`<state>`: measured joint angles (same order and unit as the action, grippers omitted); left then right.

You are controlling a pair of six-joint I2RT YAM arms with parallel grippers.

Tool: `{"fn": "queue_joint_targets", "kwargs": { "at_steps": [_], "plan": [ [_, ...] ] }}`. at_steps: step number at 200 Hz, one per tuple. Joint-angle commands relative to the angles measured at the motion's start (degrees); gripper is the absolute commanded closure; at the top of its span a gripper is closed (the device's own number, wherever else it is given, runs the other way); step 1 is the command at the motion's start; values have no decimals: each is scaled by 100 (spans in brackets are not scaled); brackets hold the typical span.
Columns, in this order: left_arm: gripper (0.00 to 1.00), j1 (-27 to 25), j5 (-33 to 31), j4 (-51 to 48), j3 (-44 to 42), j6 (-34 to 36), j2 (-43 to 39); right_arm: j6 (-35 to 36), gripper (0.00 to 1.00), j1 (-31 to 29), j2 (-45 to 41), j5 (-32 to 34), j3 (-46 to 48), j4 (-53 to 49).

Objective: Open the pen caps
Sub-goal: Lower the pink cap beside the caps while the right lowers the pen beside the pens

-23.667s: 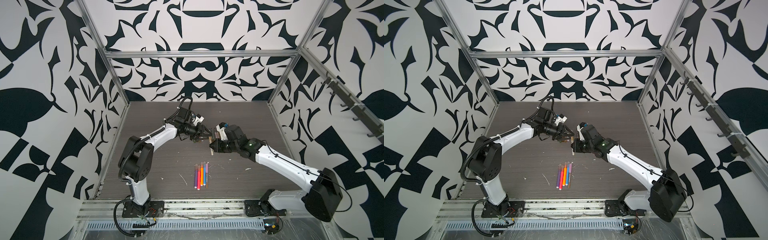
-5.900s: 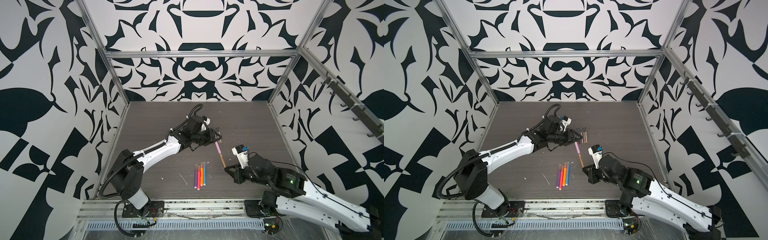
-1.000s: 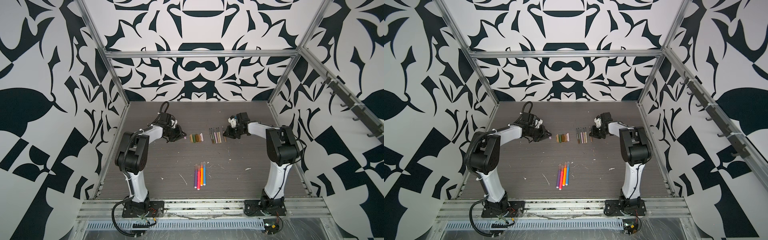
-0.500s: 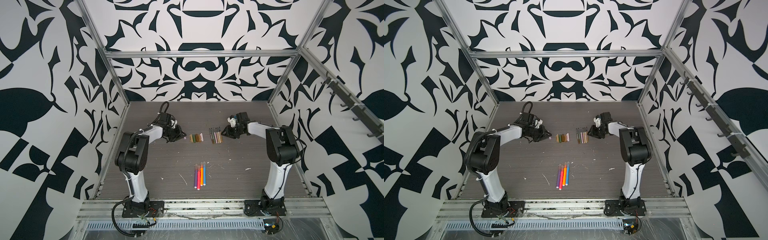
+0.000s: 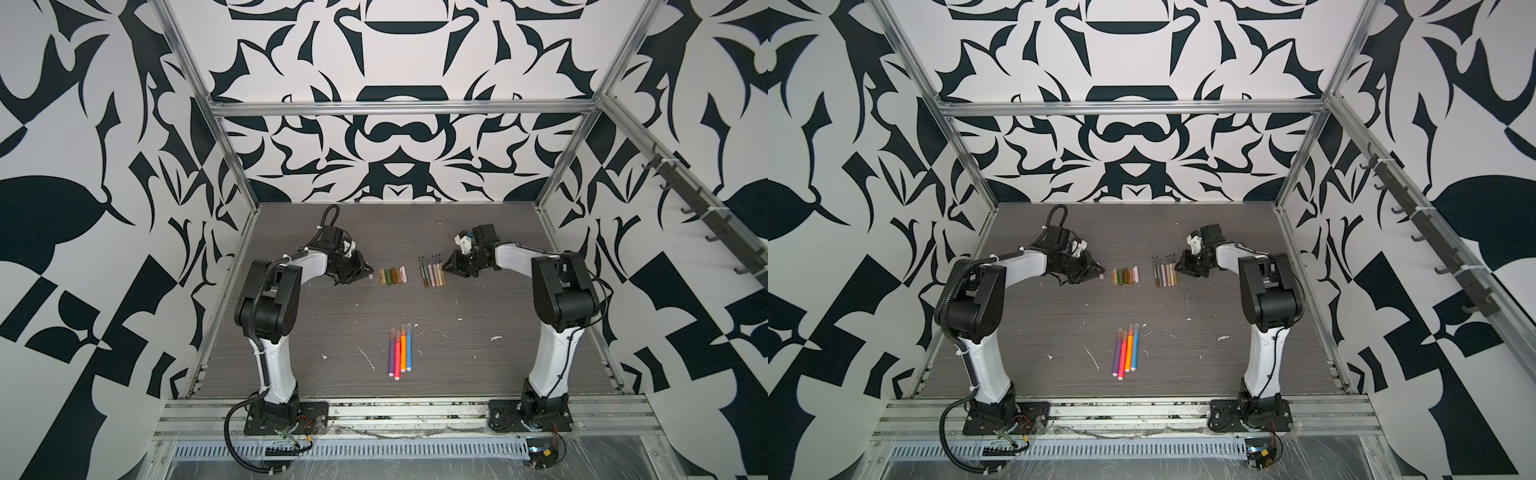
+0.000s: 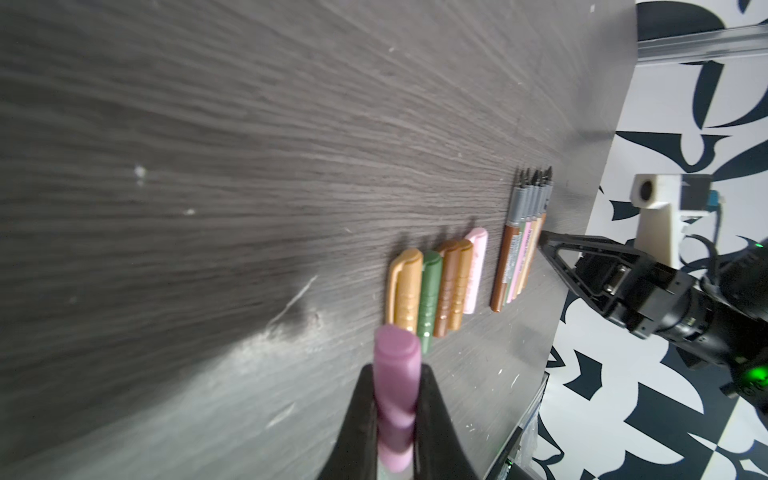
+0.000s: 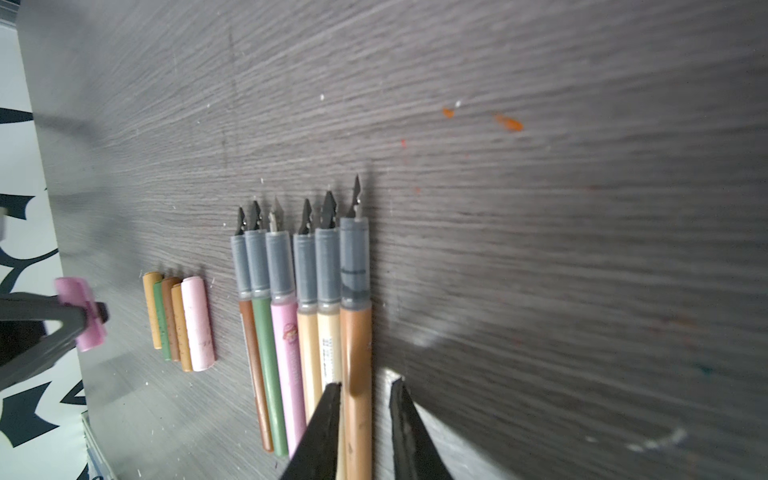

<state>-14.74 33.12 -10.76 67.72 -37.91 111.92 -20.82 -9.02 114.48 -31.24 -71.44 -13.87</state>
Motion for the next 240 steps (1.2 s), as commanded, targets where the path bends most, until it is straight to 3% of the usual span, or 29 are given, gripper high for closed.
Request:
{"fn": "queue_joint_targets", "kwargs": {
  "at_steps": [1,100,240],
  "plan": [
    [91,26,161,40,187,-6,234,-53,76,-8,-101,-144,-10,51],
    [77,-1,317,-5,354,-23,506,-40,75,-12,-105,-84,-21,16],
    [75,-154,292,-82,309,3,445,-35,74,-1,-123,-48,-14,-30]
  ]
}}
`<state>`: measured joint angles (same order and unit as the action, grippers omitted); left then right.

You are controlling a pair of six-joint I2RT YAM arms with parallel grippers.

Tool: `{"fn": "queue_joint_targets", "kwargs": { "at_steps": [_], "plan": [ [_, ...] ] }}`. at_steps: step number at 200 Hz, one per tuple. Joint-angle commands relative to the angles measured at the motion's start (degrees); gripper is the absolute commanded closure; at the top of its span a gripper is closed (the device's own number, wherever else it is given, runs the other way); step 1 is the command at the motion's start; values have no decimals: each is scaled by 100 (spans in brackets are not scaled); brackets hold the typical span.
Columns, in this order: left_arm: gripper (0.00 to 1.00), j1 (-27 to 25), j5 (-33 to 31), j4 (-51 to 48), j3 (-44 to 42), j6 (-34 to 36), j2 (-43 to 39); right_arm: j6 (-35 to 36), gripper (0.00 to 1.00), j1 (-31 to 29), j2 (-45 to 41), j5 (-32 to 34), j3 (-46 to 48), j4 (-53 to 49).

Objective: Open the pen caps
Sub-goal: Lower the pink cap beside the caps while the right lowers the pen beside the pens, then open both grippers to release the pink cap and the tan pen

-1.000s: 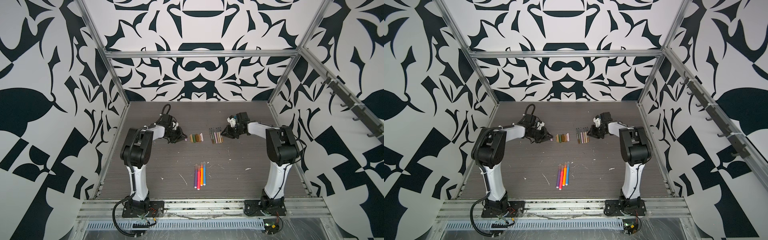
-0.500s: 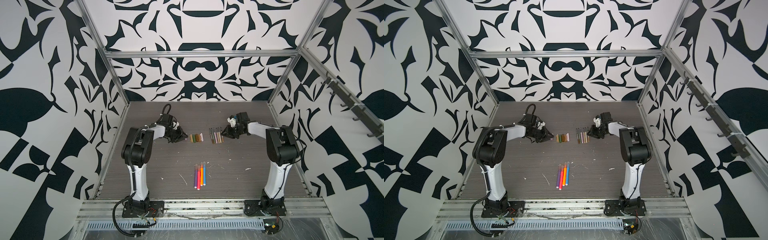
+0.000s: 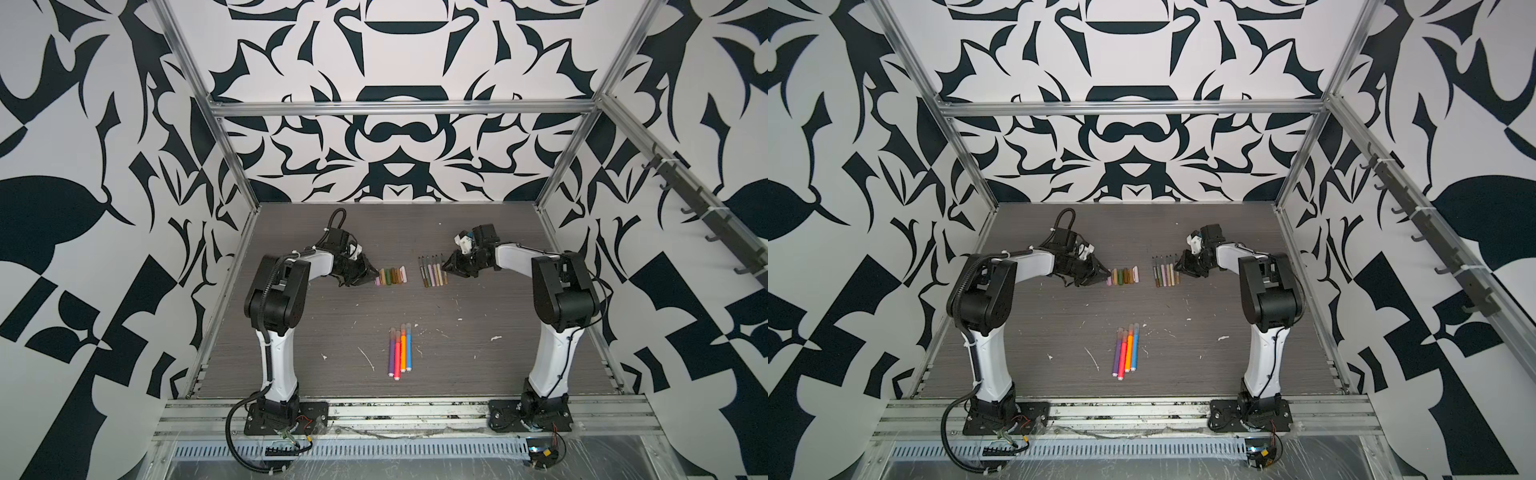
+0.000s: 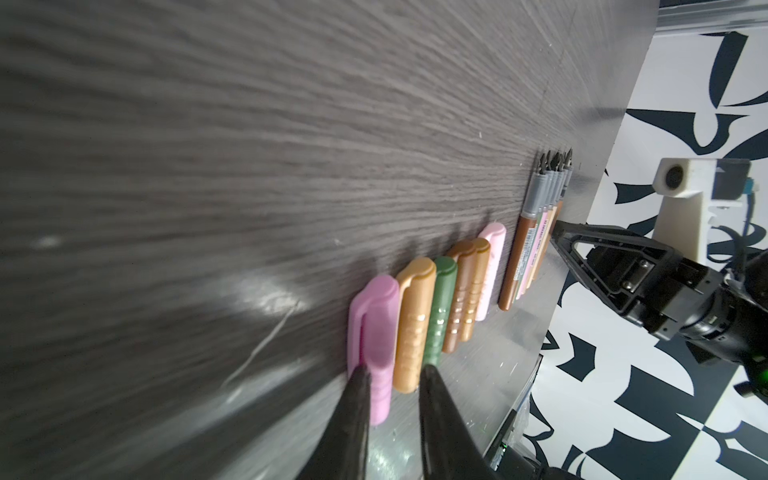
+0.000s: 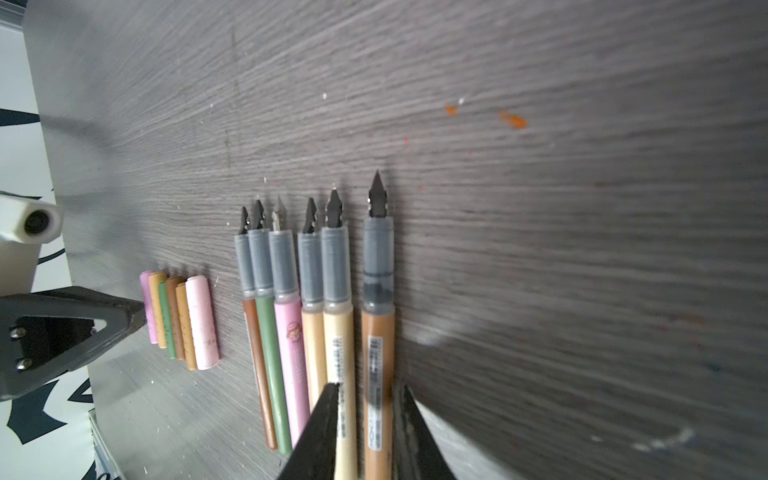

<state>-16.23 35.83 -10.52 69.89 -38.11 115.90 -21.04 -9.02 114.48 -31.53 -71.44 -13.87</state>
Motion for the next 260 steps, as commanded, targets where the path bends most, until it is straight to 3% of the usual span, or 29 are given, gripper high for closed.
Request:
{"fn": "queue_joint_targets", "kwargs": {
  "at_steps": [1,89,260],
  "plan": [
    [75,-8,20,-107,94,23,47,-14,74,7,-125,-20,-17,-29],
    [74,-4,-156,-427,84,162,-517,-2,72,8,4,-421,-45,15],
    [74,17,-239,-643,-211,249,-1164,-16,71,-3,138,-512,-72,-48]
  ]
}}
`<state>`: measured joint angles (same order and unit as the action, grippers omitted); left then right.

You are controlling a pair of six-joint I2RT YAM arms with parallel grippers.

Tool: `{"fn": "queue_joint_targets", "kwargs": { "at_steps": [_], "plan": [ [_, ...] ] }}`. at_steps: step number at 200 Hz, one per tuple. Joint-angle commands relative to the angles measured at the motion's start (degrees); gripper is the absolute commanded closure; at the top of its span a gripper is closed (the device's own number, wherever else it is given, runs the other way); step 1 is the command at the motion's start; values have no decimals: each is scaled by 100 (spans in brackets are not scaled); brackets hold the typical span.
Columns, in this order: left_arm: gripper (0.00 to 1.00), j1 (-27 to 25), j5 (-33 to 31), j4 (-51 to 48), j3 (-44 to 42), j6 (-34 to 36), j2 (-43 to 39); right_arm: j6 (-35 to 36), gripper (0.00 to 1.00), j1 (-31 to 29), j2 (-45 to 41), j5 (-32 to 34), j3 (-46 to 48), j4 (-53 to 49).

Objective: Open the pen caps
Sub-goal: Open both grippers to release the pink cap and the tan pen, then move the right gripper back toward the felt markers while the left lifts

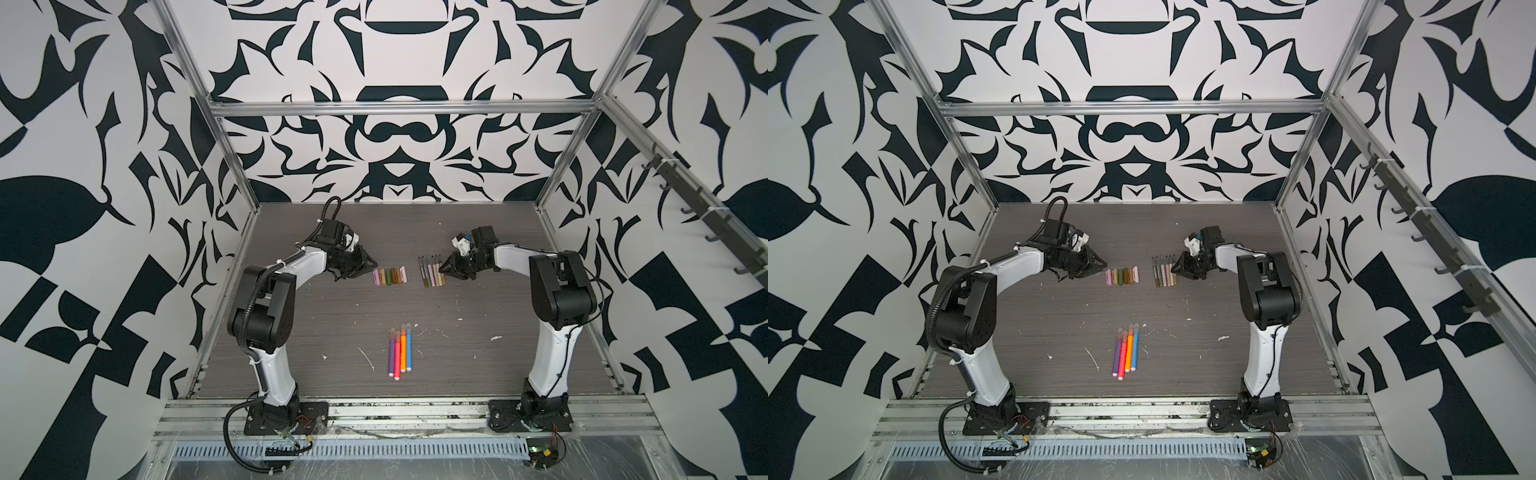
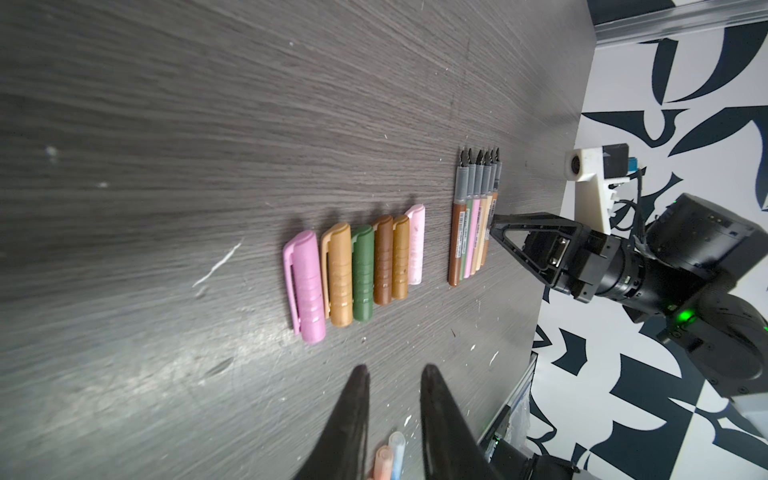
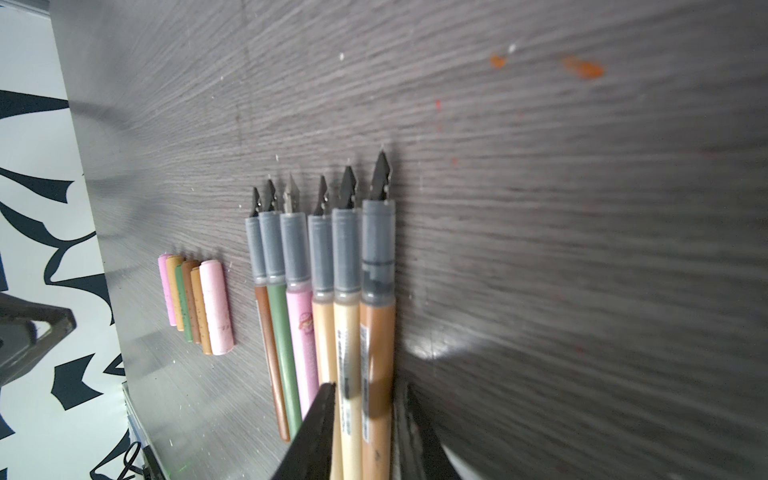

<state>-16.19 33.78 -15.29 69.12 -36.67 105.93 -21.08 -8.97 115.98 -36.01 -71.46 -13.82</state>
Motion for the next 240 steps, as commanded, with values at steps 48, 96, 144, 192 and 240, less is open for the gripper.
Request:
{"fn": "queue_joint_targets", "kwargs": {
  "at_steps": [48,96,144,192,240],
  "plan": [
    [74,46,-29,-202,-135,125,-195,-15,71,-30,12,-143,-65,-24],
    [74,58,-16,-220,-136,133,-192,-9,71,-61,90,-279,-122,-50],
    [74,66,-10,-211,-166,133,-194,-2,69,-61,84,-231,-122,-47],
    [74,64,-12,-198,-206,133,-228,13,50,-61,-74,103,-15,-6],
    [74,60,-12,-194,-257,124,-318,-36,38,-44,-395,451,187,56]
  ]
}}
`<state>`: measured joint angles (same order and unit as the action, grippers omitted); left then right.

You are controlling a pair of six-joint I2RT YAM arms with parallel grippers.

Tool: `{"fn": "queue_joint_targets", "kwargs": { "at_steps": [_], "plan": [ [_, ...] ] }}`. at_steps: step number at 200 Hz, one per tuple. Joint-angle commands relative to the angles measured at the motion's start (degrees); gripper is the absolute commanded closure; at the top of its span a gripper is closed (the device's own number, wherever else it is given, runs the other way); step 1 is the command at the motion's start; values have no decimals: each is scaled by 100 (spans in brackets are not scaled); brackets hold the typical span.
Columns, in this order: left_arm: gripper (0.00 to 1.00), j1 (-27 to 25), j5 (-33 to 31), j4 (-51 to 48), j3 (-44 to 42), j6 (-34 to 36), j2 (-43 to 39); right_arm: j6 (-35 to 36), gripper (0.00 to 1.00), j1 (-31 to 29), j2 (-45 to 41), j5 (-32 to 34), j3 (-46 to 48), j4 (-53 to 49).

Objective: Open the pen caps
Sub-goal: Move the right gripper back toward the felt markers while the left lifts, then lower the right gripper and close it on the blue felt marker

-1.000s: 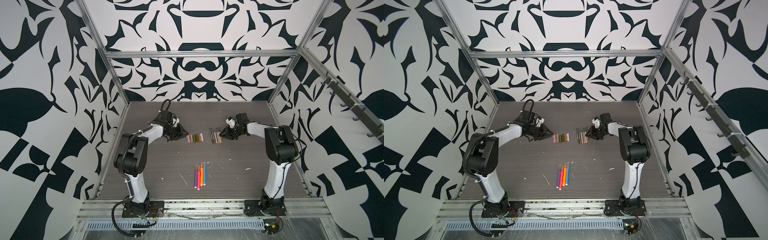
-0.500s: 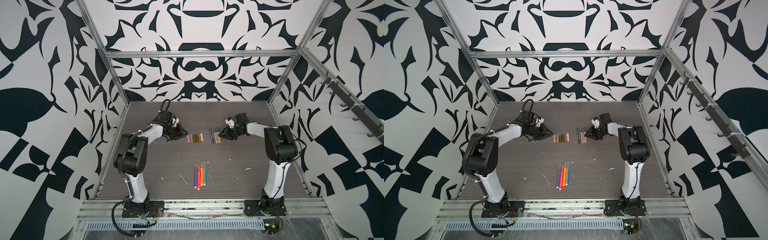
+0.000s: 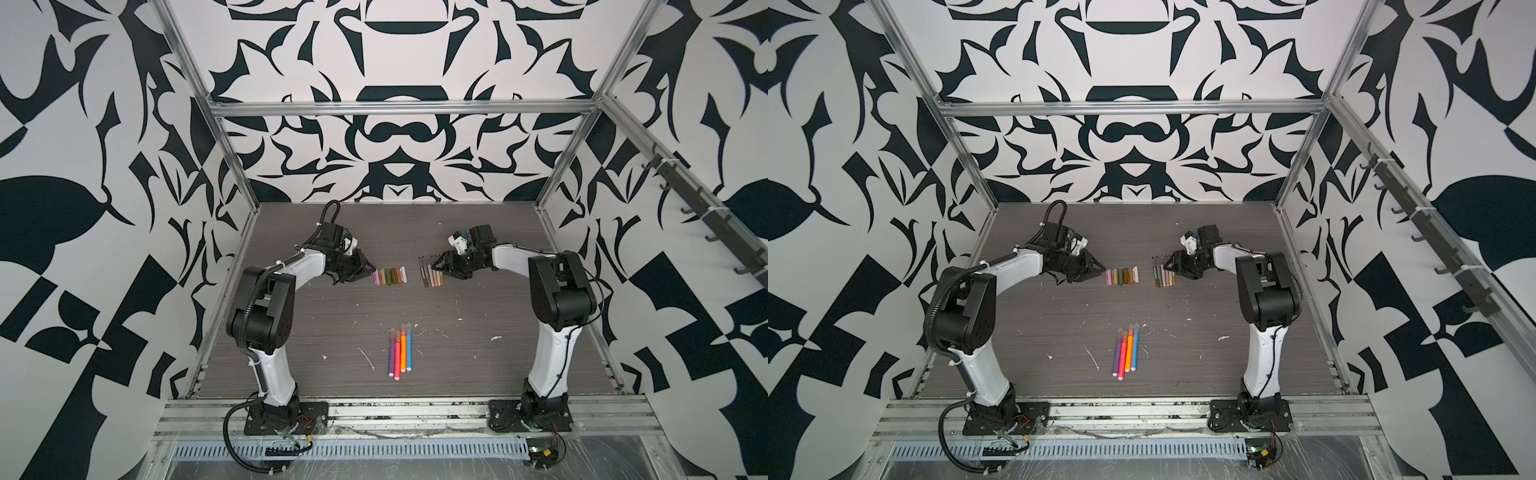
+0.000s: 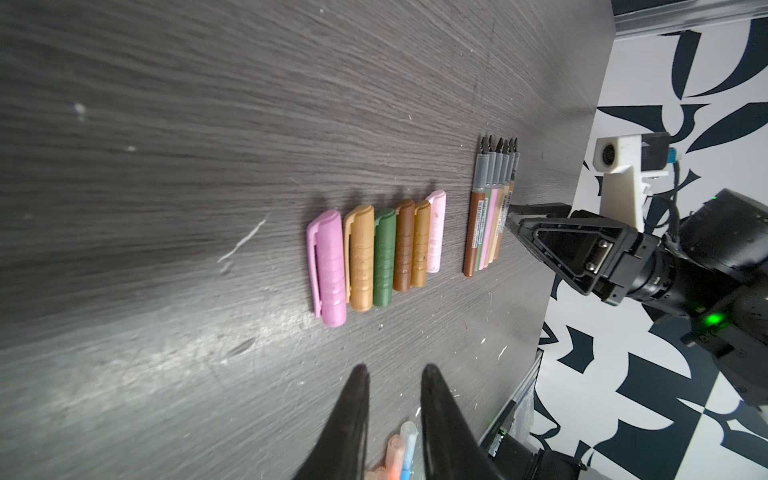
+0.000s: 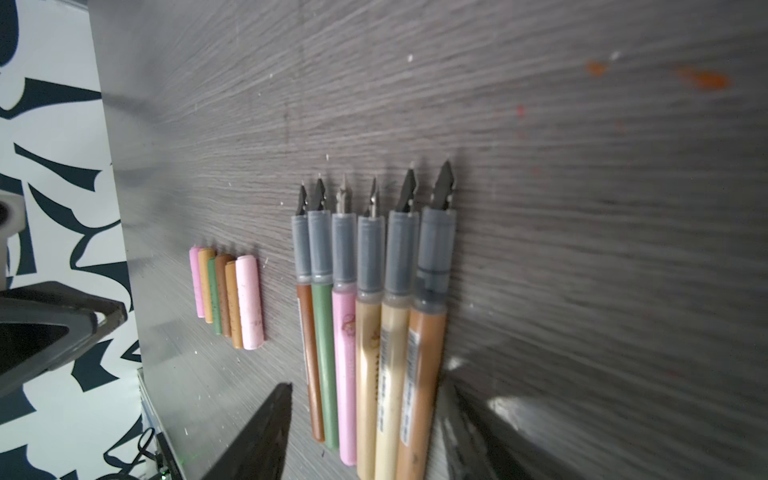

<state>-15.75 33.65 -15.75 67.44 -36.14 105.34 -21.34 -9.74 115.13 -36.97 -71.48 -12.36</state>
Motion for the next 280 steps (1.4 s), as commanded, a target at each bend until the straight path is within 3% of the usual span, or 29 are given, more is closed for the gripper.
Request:
{"fn": "queue_joint_targets", "kwargs": {
  "at_steps": [1,53,98,114,137,154,172,190,222,280],
  "plan": [
    [74,18,1,-143,-90,72,-264,-10,38,37,-326,562,202,-86],
    [74,22,-16,-91,-216,22,-465,-7,37,85,-1043,961,722,-170],
    [74,16,-25,248,-599,-177,-818,-149,41,-246,-2518,1129,1746,-300],
    [74,15,-30,438,-800,-262,-984,-352,44,-818,-3145,1283,2192,-334],
    [74,10,-62,830,-1167,-413,-1266,-989,49,-2492,-3760,2037,2713,-348],
    [74,11,-116,1077,-1442,-527,-1488,-1720,53,-3802,-3937,2761,2995,-244],
    [74,11,-143,1230,-1680,-603,-1730,-2481,67,-4894,-4053,3782,3153,-433],
    [74,11,-149,1258,-1850,-605,-1899,-3066,72,-5557,-3908,4265,3156,-657],
    [74,11,-155,1323,-2094,-621,-2076,-3392,71,-6255,-3319,4953,2631,-1359],
    [73,11,-69,1357,-2305,-643,-2231,-3190,70,-6277,-2837,5004,2093,-1509]
  ]
}}
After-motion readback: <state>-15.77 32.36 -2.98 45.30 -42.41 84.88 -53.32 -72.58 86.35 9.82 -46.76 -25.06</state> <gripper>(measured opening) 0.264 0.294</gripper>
